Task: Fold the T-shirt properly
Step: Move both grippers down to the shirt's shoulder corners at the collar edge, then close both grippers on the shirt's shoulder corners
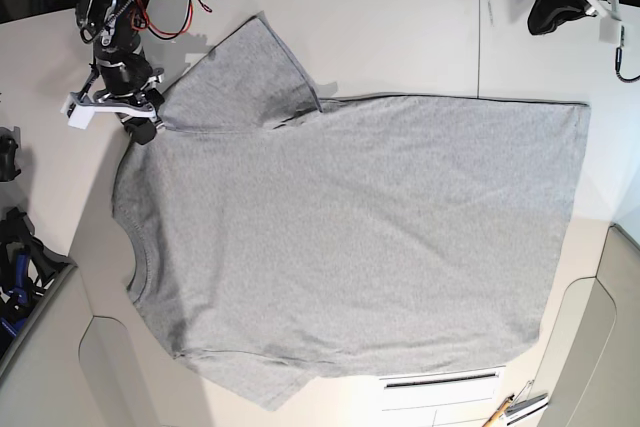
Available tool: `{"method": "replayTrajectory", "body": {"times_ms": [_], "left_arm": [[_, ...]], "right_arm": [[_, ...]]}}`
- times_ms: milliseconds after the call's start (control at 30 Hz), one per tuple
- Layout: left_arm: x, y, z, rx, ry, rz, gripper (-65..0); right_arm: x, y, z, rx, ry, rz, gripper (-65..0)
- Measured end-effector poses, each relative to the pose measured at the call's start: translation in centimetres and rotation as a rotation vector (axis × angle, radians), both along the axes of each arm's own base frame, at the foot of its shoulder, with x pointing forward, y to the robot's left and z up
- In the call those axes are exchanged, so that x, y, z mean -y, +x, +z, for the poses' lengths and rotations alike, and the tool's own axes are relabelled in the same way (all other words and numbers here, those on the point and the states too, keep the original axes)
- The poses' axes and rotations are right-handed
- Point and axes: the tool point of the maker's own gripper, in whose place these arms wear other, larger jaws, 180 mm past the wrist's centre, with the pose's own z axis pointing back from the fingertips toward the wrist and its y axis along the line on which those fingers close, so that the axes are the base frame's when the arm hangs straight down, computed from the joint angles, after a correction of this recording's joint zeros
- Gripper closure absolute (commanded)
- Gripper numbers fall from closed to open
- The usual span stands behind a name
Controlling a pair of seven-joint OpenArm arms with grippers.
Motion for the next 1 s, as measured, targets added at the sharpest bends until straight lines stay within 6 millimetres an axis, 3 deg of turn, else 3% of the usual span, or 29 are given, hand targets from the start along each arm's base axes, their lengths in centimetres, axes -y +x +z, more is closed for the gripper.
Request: {"method": "replayTrajectory", "body": {"times_ms": [133, 333, 533, 700, 767, 1000], "left_arm": [[0.1, 1.0, 0.2, 0.015, -0.002, -0.007, -19.8], [0.2, 3.7, 1.0, 0.073, -0.005, -0.012, -19.9], [-1.2, 6.9, 1.6, 0.11, 0.024, 0.069, -19.9], [-3.7, 9.5, 1.2, 0.119, 0.058, 0.171, -20.1], [-4.8, 10.2, 0.8, 0.113, 0.059, 0.189, -23.5], [-10.4, 12.4, -0.9, 0.077, 0.075, 0.293, -26.1]], "right_arm": [[0.0, 0.0, 0.0, -0.002, -0.002, 0.002, 0.0], [0.0, -0.1, -0.1, -0.007, -0.012, 0.006, 0.0], [0.0, -0.1, -0.1, -0.007, -0.012, 0.006, 0.0], [0.0, -0.1, -0.1, -0.007, -0.012, 0.006, 0.0], [0.0, -0.1, -0.1, -0.007, -0.013, 0.006, 0.0], [0.0, -0.1, -0.1, -0.008, -0.019, 0.011, 0.0]]}}
